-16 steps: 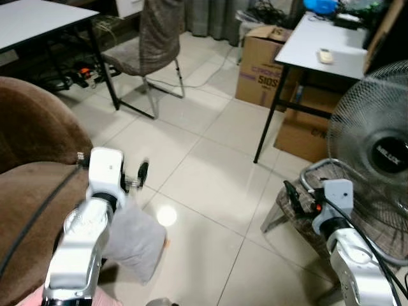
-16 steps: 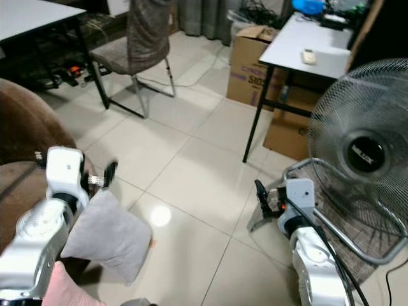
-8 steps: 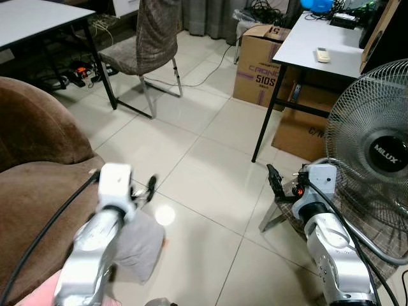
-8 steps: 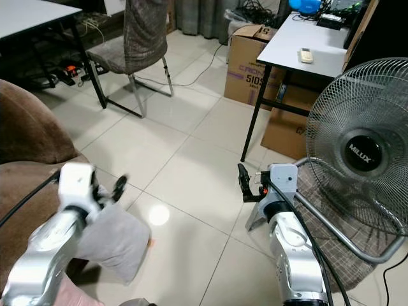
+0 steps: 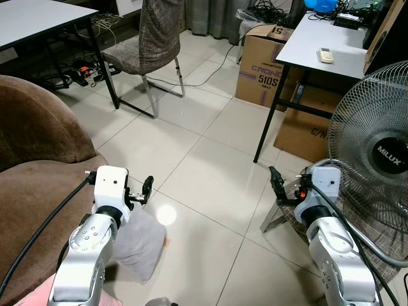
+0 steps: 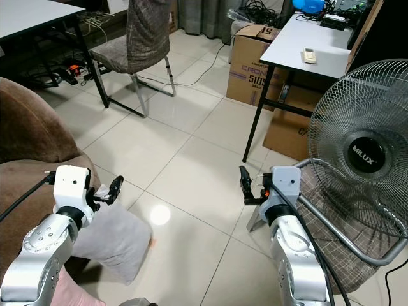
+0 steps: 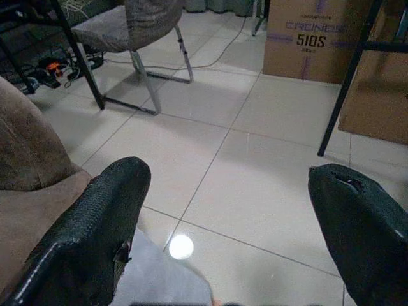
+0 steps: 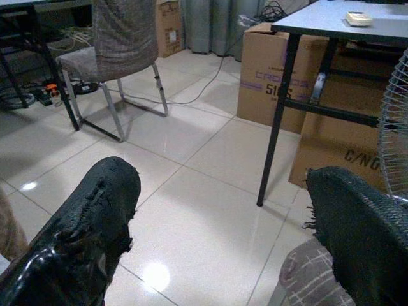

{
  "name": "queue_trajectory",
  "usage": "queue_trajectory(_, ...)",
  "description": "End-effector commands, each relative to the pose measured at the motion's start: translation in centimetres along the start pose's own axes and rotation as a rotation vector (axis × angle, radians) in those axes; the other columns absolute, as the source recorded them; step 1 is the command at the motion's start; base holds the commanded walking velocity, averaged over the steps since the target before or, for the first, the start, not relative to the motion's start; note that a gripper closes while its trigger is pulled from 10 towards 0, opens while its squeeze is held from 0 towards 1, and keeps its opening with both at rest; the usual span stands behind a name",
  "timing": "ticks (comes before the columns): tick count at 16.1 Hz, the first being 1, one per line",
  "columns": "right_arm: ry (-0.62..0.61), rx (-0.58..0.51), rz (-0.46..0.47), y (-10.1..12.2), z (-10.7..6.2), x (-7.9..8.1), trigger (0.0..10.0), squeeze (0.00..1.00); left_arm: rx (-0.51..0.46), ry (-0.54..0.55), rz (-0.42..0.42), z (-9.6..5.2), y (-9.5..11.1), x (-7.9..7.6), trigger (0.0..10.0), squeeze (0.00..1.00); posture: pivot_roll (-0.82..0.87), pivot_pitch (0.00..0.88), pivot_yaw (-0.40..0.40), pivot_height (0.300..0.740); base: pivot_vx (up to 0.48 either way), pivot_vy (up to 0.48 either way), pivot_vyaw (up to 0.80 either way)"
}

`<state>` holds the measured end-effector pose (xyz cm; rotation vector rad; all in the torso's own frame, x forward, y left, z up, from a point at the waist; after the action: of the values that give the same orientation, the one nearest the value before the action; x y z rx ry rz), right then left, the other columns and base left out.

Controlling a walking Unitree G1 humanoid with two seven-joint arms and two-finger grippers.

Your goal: Move the pillow to the sofa from floor

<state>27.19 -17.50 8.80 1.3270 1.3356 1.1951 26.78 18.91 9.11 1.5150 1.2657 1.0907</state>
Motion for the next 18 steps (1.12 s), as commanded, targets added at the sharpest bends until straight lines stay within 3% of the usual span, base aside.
queue_trajectory(1, -0.012, 0.001, 0.006, 0.22, -0.14, -0.05, 10.0, 0.0, -0.014, -0.008, 0.02, -0.11, 0.54, -0.04, 10.0, 0.0, 0.02, 0.0, 0.018, 0.74, 0.0, 0.0, 0.0)
queue_trajectory(5, -0.019, 0.006, 0.02, 0.43, 0.04, 0.46, 10.0, 0.0, -0.013, 0.001, 0.048, -0.11, 0.8, 0.28, 10.0, 0.0, 0.02, 0.0, 0.02, 0.74, 0.0, 0.269, 0.0)
queue_trajectory(14, -0.058, 0.012, 0.039, 0.76, -0.02, -0.06, 10.0, 0.0, -0.01, -0.006, 0.072, -0.13, 0.98, 0.49, 10.0, 0.0, 0.02, 0.0, 0.032, 0.74, 0.0, 0.273, 0.0)
queue_trajectory(18, -0.055, 0.006, 0.029, 1.04, -0.05, -0.04, 10.0, 0.0, -0.006, -0.004, 0.078, 0.0, 0.88, 0.61, 10.0, 0.0, 0.01, 0.0, 0.034, 0.74, 0.0, 0.273, -0.8)
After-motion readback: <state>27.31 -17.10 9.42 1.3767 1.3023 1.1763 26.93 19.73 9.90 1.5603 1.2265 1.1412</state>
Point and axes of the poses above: a point about 5 cm out from each wrist's last joint towards the gripper, its own z axis pointing out of the wrist towards the gripper, its own y axis along the axis of the wrist's last joint, x = y × z, the point moved 2 cm from there along z, pointing out of the wrist towards the gripper
